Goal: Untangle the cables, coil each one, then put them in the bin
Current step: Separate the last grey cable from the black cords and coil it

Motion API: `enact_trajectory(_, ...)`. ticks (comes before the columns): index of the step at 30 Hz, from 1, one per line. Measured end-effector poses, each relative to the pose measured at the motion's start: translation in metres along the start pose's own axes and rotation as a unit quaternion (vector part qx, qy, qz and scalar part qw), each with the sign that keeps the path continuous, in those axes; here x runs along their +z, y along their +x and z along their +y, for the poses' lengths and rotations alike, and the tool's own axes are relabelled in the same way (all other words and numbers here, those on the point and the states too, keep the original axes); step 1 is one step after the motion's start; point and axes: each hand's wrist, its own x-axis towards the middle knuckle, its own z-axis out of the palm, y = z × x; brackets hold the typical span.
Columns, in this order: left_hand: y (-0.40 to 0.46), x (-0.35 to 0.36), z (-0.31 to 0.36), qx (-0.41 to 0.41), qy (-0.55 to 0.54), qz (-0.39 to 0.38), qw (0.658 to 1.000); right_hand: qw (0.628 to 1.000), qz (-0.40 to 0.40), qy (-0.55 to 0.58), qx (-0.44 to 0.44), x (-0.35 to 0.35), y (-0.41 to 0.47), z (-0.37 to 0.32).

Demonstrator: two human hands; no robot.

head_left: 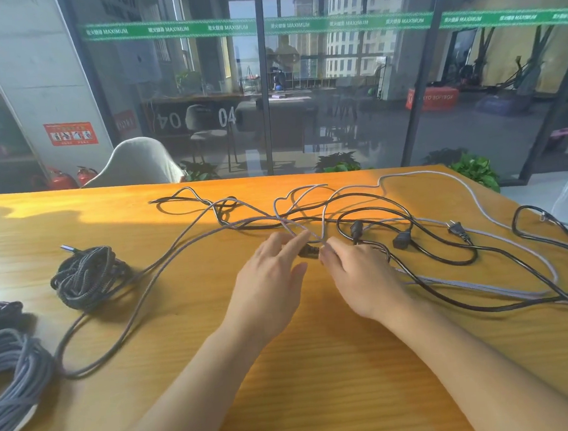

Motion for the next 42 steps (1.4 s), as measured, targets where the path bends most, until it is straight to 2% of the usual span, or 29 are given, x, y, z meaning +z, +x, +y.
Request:
enact_trajectory(3,0.001,0.005,0.0,-0.03,-0.038,-0.014,0.999,0.999,-0.029,0.042,-0.013,0.006,-0.004,-0.011)
enact_trajectory(6,0.001,0.004,-0.008,-0.03,-0.056,0.008,0.998,0.995,-0.066,0.073,-0.02,0.012,-0.005,-0.011)
enact_trajectory(9,0.005,0.005,-0.015,-0.039,-0.047,0.013,0.998,0.994,-0.068,0.087,-0.015,0.014,-0.003,-0.005)
enact_trajectory(14,0.012,-0.005,-0.039,-0.156,-0.029,0.095,0.983,0.996,-0.069,0.055,-0.006,0.008,-0.001,0.011)
enact_trajectory(16,0.011,-0.012,-0.047,-0.187,-0.029,0.097,0.977,0.996,-0.059,0.061,0.001,0.006,-0.001,0.016)
enact_trajectory(18,0.008,-0.013,-0.041,-0.172,-0.05,0.067,0.982,0.996,-0.045,0.074,0.003,0.007,0.0,0.018)
enact_trajectory(22,0.002,0.0,-0.011,-0.055,-0.105,-0.029,0.993,0.996,-0.019,0.085,-0.021,0.01,0.0,0.012)
enact_trajectory(24,0.002,0.003,-0.003,-0.025,-0.105,-0.044,0.993,0.995,-0.017,0.091,-0.03,0.01,-0.001,0.01)
enact_trajectory(26,0.005,0.002,-0.006,-0.047,-0.083,-0.024,0.995,0.995,-0.022,0.09,-0.029,0.009,-0.001,0.01)
enact_trajectory(31,0.011,-0.013,-0.03,-0.155,-0.031,0.084,0.984,0.999,-0.039,0.012,-0.012,0.006,-0.001,0.007)
enact_trajectory(34,0.011,-0.019,-0.039,-0.182,-0.017,0.094,0.979,0.999,-0.031,-0.017,0.018,0.003,0.0,0.014)
enact_trajectory(36,0.008,-0.018,-0.035,-0.149,-0.007,0.075,0.986,1.0,-0.024,-0.004,0.017,0.002,-0.001,0.016)
enact_trajectory(40,-0.001,-0.004,-0.006,-0.027,-0.034,-0.03,0.999,0.999,-0.014,0.047,-0.017,0.009,-0.002,0.012)
enact_trajectory(42,0.0,-0.001,-0.001,-0.019,-0.037,-0.046,0.998,0.997,-0.013,0.065,-0.027,0.011,-0.002,0.012)
